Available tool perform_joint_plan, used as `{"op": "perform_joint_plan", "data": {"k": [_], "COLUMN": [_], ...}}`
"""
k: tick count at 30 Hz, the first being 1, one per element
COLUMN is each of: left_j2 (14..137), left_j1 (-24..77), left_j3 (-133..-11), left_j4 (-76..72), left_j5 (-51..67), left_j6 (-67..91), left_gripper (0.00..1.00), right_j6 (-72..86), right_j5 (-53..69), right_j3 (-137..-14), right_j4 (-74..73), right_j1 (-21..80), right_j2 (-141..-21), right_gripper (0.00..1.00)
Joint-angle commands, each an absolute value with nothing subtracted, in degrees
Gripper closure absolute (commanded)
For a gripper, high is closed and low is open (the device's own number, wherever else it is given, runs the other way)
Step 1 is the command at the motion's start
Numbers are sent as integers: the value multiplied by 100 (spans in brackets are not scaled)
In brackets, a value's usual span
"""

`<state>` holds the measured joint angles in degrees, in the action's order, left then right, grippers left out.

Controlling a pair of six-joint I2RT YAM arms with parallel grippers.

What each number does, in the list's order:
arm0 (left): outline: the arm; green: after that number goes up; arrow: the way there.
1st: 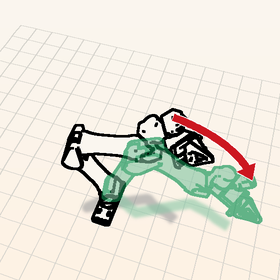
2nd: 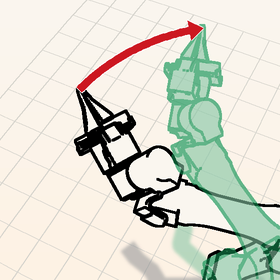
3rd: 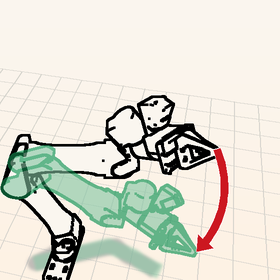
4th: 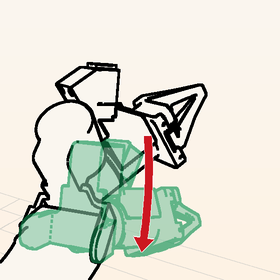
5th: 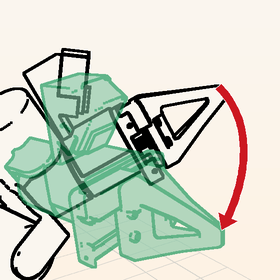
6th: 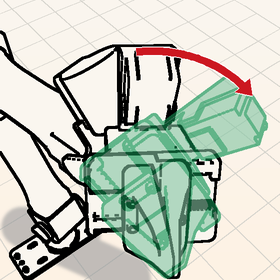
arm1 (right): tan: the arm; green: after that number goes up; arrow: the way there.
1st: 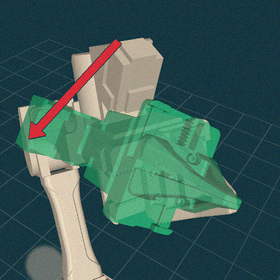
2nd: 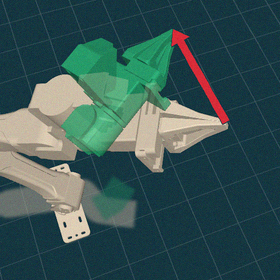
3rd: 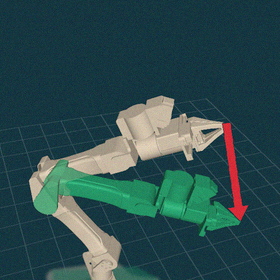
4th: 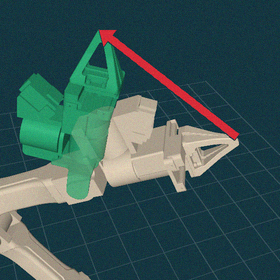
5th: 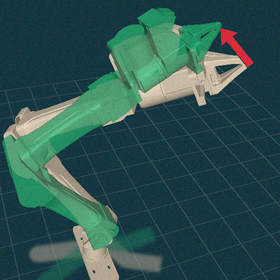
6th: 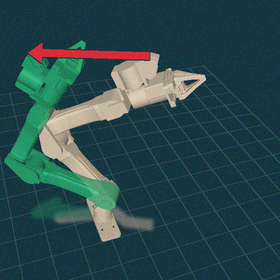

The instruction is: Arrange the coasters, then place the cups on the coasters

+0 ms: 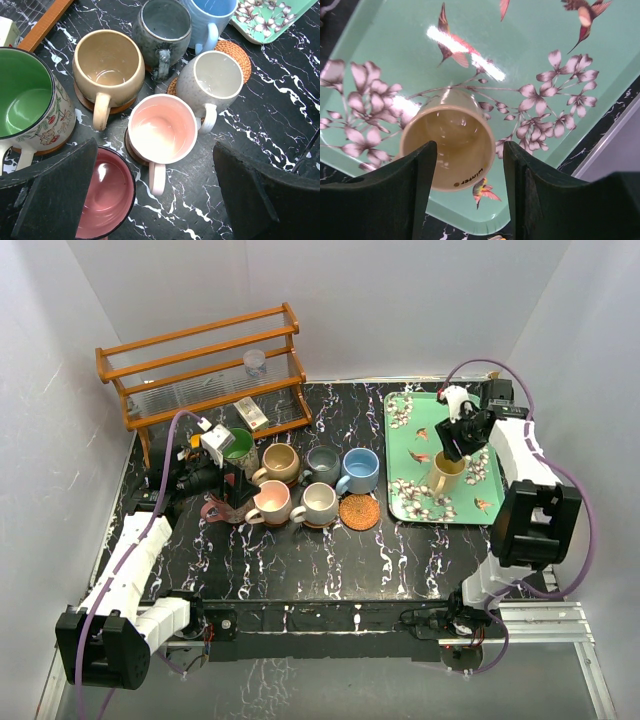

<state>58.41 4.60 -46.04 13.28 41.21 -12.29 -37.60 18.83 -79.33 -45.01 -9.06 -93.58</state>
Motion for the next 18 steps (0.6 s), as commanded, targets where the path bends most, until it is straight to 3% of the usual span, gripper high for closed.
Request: {"op": "perform_joint_plan", "data": {"k": [1, 8, 18], "left_j2": [5756, 5800, 5853], "left_j1": [428, 425, 424], "left_j3": [-4599, -4603, -4604], "left_j4": [1256, 1250, 1248], "left_j5": [4204, 4209, 4202], "left_j6": [-1339, -1338, -1343], "left_gripper": [1, 1, 1], "right_j6": [-4285, -4719, -5091], "right_j5": [1543, 1783, 1970], "right_j3": [-8316, -8638, -9462], "right_j4": [-4465, -4887, -5897], "right_j1": [-966, -989, -985], "right_j2": [-9668, -10263, -10994], "right_gripper": [46, 49, 74]}}
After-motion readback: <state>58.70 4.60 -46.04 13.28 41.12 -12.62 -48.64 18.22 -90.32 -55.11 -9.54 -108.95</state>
